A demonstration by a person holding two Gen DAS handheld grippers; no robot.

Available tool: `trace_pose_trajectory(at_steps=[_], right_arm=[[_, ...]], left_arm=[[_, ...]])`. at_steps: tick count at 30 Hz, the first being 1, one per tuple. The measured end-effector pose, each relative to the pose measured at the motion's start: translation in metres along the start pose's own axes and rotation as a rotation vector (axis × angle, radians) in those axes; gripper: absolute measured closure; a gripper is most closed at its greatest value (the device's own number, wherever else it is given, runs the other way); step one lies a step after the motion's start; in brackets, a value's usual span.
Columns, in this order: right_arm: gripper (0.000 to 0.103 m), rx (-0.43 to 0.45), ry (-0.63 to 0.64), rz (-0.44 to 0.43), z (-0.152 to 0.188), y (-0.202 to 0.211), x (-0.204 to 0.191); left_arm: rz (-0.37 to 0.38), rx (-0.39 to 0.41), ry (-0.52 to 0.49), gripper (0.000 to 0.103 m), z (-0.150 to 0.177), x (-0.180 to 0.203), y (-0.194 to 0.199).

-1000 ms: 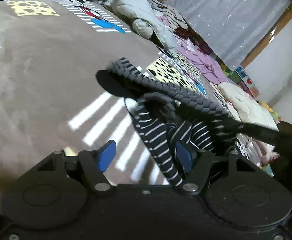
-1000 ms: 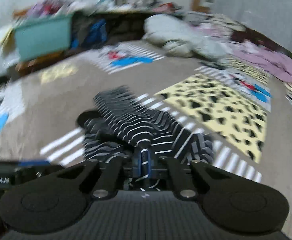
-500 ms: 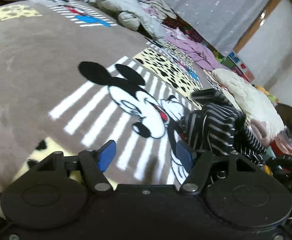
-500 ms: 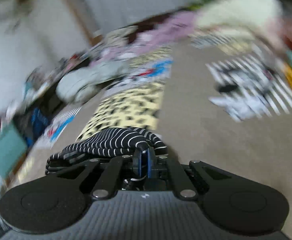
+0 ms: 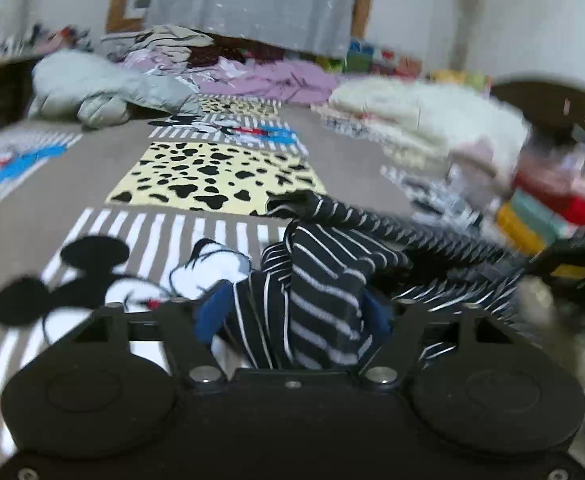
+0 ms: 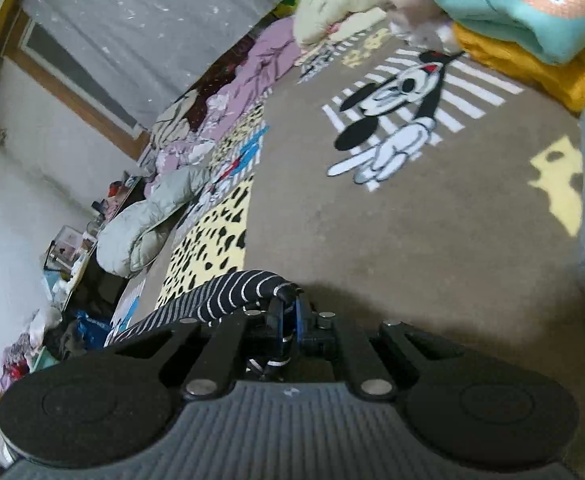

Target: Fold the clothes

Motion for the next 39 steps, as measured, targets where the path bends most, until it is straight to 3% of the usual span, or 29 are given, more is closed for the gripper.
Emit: trace_pose_trajectory(at_steps=[2,5,11,13,16,18,20,24,25,26,27,28,33,36,37,38,39], right_arm=[[0.096,0.023,-0.034,-0.027,-0.004,0.006,-0.001],[0.096,0.067,-0.096,-0.055,-0.017,0.018,0.005],[0.096,0.126,-0.312,-0.083,-0.035,0.045,0.049],[0.095,0.126,-0.397,-0.066,-0.033,0.05,0.071],[0.095,0.15,-0.456,0.005,-0.029,0.062,0.099],[0.09,0.19,-0.466,0.061,-0.031,0.076,0.112],[0.091,0.226,-0.421,0.115,-0.036,0.092,0.117],[0.087,0.163,-0.068,0.142,-0.038,0.088,0.066],[0.076,0.125,0.039,0.14,-0.032,0.079,0.048],[0.054,0.085,0.155,0.136,-0.025,0.067,0.028],[0.041,0.044,0.27,0.131,-0.018,0.055,0.009],[0.038,0.001,0.383,0.133,-0.008,0.041,-0.008],[0.039,-0.185,0.884,0.202,0.043,-0.036,-0.055],[0.042,-0.248,1.017,0.252,0.059,-0.065,-0.054],[0.054,-0.254,1.009,0.254,0.059,-0.069,-0.053],[0.078,-0.251,0.965,0.246,0.053,-0.071,-0.051],[0.089,-0.238,0.886,0.227,0.042,-0.07,-0.047]], left_arm=[[-0.023,0.008,0.096,0.094,0.002,-0.02,0.004],[-0.064,0.045,0.325,0.095,0.012,-0.064,0.032],[-0.069,-0.027,0.787,0.096,0.089,-0.135,0.073],[-0.092,-0.074,0.878,0.096,0.115,-0.146,0.077],[-0.098,-0.099,0.938,0.094,0.131,-0.153,0.083],[-0.146,-0.073,0.871,0.083,0.117,-0.152,0.092],[-0.199,-0.037,0.77,0.08,0.097,-0.148,0.103],[-0.212,0.041,0.538,0.051,0.05,-0.121,0.109],[-0.208,0.05,0.481,0.05,0.041,-0.112,0.107],[-0.2,0.051,0.424,0.05,0.033,-0.103,0.102],[-0.192,0.053,0.368,0.049,0.025,-0.093,0.098],[-0.179,0.056,0.317,0.045,0.019,-0.085,0.094],[-0.036,-0.003,0.121,0.042,0.007,-0.043,0.05],[0.001,-0.057,0.056,0.042,0.007,-0.031,0.023],[0.009,-0.068,0.051,0.042,0.008,-0.03,0.015],[0.019,-0.079,0.045,0.042,0.008,-0.029,0.008],[0.025,-0.088,0.046,0.042,0.009,-0.03,0.002]])
Point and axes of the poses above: each gripper's, at about its wrist camera, not at the fingertips, and y roughly against the way its jaws point, x to its right, z to its underside, the point moved 10 cm from there along -y, roughly the way its jaws point, and after that the axes turned 11 degrees about -y, right-handed, at the moved point
